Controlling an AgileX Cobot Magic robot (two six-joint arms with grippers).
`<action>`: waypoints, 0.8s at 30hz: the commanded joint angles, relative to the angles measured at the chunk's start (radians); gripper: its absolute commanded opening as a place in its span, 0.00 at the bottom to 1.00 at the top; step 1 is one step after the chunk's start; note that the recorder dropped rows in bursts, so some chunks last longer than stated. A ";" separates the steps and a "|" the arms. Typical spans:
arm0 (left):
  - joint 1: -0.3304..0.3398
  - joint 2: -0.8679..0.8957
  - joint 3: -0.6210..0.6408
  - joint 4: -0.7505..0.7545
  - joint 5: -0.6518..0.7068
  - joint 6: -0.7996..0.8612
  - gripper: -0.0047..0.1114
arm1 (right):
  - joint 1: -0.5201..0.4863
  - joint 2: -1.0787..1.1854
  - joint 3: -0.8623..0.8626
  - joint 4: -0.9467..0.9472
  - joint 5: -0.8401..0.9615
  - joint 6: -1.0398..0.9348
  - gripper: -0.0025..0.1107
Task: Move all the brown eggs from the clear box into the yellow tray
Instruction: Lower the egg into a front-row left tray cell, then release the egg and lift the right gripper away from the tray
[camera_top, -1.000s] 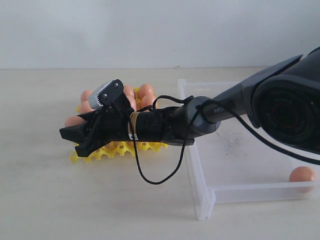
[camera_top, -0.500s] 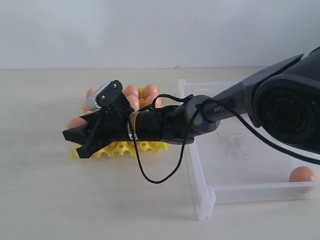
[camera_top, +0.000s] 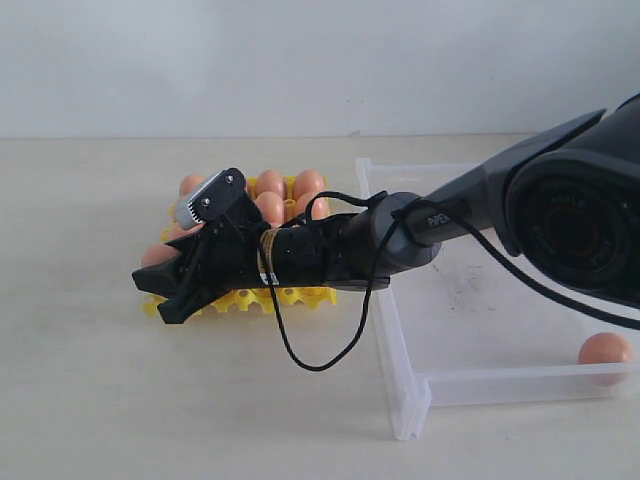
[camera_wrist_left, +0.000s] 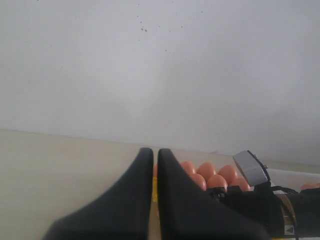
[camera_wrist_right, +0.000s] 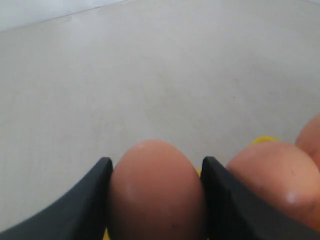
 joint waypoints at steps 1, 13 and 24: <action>-0.006 -0.003 -0.003 -0.009 -0.016 -0.007 0.07 | -0.004 0.009 0.008 -0.008 0.058 0.021 0.41; -0.006 -0.003 -0.003 -0.009 -0.016 -0.007 0.07 | -0.004 0.009 0.008 0.004 0.103 0.052 0.63; -0.006 -0.003 -0.003 -0.009 -0.016 -0.007 0.07 | -0.004 -0.102 0.008 0.023 0.279 0.054 0.63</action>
